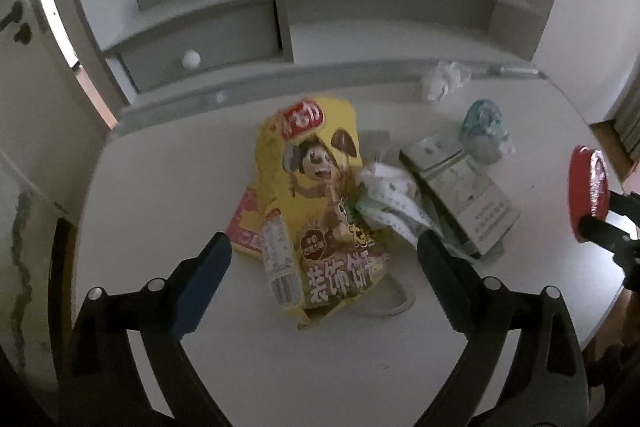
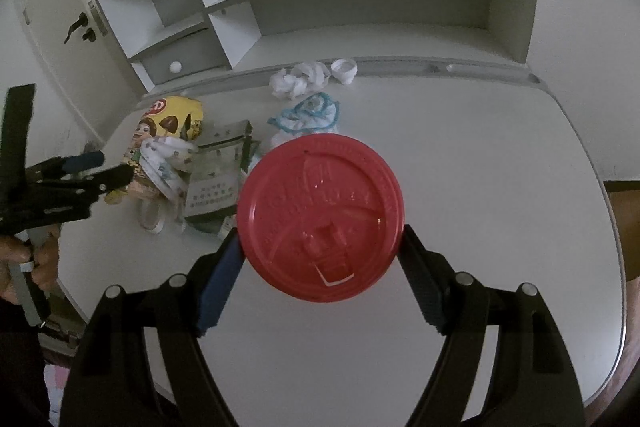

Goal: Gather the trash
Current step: 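Grasp the red cup lid with right tool while left tool grasps yellow snack wrapper, then carry both items over the black bin and open both tools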

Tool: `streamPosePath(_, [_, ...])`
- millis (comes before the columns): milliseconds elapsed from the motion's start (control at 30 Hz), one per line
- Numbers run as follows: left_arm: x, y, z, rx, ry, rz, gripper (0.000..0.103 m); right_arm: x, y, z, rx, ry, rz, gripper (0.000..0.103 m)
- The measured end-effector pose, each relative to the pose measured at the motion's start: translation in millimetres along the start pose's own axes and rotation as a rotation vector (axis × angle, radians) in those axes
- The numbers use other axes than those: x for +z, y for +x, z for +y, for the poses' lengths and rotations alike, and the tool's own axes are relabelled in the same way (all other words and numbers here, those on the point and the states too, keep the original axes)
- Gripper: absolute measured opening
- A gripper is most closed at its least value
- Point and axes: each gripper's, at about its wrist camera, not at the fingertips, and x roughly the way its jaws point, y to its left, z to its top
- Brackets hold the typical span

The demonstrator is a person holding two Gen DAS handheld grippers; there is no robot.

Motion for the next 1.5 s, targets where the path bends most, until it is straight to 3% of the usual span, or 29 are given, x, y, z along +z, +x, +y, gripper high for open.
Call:
streamPosePath(100, [2, 16, 4, -0.007, -0.013, 0.047, 0.09, -2, 3, -2, 0.001, 0.002, 0.008, 0.075])
streamPosePath(167, [3, 23, 6, -0.006, -0.024, 0.063, 0.081, -3, 5, -3, 0.002, 0.004, 0.011, 0.075])
streamPosePath(200, [3, 25, 7, -0.008, -0.027, 0.071, 0.07, -4, 5, -4, 0.002, 0.005, 0.013, 0.075])
streamPosePath(267, [2, 25, 8, -0.012, -0.026, 0.068, 0.066, -5, 6, -3, 0.003, 0.005, 0.016, 0.075])
streamPosePath(333, [1, 22, 8, -0.025, -0.02, 0.062, 0.052, -5, 7, -3, 0.004, 0.002, 0.017, 0.075])
streamPosePath(633, [6, -29, 12, 0.011, -0.009, -0.055, 0.046, -6, -2, -4, 0.005, 0.004, 0.001, 0.075])
streamPosePath(800, [16, -66, 18, 0.005, -0.013, -0.132, 0.046, -7, -15, -9, -0.003, 0.013, -0.022, 0.075])
streamPosePath(900, [20, -80, 2, -0.02, 0.008, -0.165, 0.047, -10, -28, -21, -0.016, 0.031, -0.038, 0.075])
streamPosePath(1067, [20, -80, -72, -0.181, 0.124, -0.185, 0.047, -29, -66, -66, -0.103, 0.108, -0.078, 0.075])
streamPosePath(1200, [11, -75, -164, -0.368, 0.271, -0.186, 0.048, -66, -104, -124, -0.205, 0.236, -0.103, 0.075])
streamPosePath(1333, [-17, -70, -284, -0.577, 0.467, -0.148, 0.047, -123, -146, -189, -0.326, 0.385, -0.108, 0.075])
streamPosePath(1500, [-54, -63, -388, -0.726, 0.631, -0.078, 0.048, -196, -180, -253, -0.436, 0.549, -0.085, 0.075])
